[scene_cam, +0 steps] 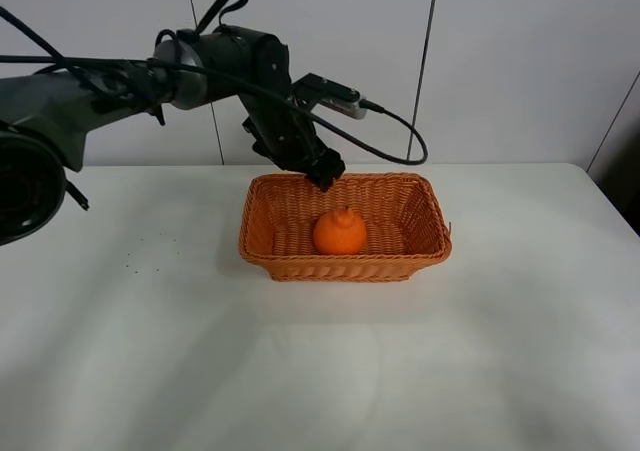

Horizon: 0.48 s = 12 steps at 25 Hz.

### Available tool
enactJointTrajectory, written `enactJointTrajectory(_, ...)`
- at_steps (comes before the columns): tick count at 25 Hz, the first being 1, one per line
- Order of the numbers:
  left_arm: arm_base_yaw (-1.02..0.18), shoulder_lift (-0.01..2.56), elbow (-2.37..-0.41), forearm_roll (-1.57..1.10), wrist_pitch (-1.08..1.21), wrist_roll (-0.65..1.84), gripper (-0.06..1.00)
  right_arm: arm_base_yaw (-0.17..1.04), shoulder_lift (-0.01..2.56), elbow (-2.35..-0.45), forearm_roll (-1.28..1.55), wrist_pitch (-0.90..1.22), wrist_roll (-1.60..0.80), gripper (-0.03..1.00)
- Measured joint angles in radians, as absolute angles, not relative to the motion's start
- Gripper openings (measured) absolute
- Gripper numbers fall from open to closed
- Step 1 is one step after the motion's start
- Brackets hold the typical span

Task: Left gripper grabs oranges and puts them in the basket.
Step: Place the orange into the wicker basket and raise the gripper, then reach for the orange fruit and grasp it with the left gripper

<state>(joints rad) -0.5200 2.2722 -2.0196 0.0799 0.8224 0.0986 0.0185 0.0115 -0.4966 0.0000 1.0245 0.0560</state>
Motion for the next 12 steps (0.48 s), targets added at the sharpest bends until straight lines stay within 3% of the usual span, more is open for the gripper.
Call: enactJointTrajectory(12, -0.272, 2.136, -2.02, 0.113, 0.866, 0.077, 0.85, 0.018, 0.012, -0.497, 0.0, 1.024, 0.056, 0.69)
